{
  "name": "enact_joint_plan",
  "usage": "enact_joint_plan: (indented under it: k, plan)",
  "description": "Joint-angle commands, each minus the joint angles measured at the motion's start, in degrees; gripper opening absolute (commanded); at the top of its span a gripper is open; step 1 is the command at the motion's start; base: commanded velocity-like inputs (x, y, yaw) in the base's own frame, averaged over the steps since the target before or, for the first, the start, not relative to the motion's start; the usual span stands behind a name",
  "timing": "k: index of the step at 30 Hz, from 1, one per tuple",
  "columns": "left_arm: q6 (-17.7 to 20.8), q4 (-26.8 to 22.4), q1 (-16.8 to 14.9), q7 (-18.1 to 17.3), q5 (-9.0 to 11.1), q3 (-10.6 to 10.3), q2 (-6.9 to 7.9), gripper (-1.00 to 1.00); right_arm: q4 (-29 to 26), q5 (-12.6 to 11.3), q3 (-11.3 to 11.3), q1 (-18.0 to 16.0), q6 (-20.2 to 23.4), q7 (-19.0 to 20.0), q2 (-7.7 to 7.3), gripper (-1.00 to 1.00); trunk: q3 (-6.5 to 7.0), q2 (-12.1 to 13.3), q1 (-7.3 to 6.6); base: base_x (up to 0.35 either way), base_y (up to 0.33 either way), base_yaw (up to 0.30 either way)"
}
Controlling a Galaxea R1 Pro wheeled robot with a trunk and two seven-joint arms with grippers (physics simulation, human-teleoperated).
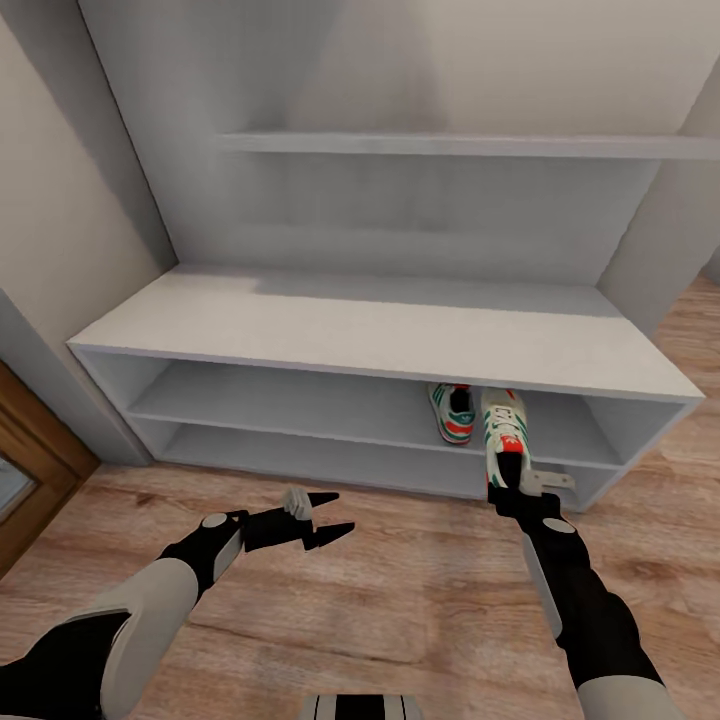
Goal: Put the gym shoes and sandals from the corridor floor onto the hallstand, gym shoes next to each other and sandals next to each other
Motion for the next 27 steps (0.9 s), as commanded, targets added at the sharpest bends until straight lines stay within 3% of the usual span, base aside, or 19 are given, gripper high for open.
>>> enact_joint_plan:
  k: [1, 9, 13, 19, 27]
  plan:
    - [-0.37, -0.02, -0.03, -0.12, -0.6, 0.5, -0.04, 1.0, -0.07, 0.15, 0.05, -0.02, 0.35, -0.18, -0.02, -1.0, -0.04, -0.02, 0.01, 0.215, -0.001, 0.0]
    - [-0.36, 0.09, -0.03, -0.1, -0.55, 0.45, -0.1, 1.0, -0.11, 0.15, 0.08, -0.02, 0.35, -0.18, -0.02, -1.0, -0.04, -0.02, 0.01, 0.189, 0.0, 0.0]
    - [-0.41, 2.94, -0.03, -0.06, -0.62, 0.42, -1.52, 1.0, -0.11, 0.15, 0.11, -0.02, 0.35, -0.18, -0.02, -1.0, -0.04, -0.02, 0.01, 0.021, 0.0, 0.0]
    - [-2.51, 8.34, -0.03, -0.04, -0.85, 0.39, -5.15, 1.0, -0.06, 0.15, 0.07, -0.02, 0.35, -0.18, -0.02, -1.0, -0.04, -0.02, 0.01, 0.031, -0.014, 0.0]
    - [-2.91, 9.53, -0.03, -0.03, -1.8, 0.37, -5.74, 1.0, -0.07, 0.15, 0.08, -0.02, 0.35, -0.18, -0.02, -1.0, -0.04, -0.02, 0.01, 0.172, -0.116, 0.0]
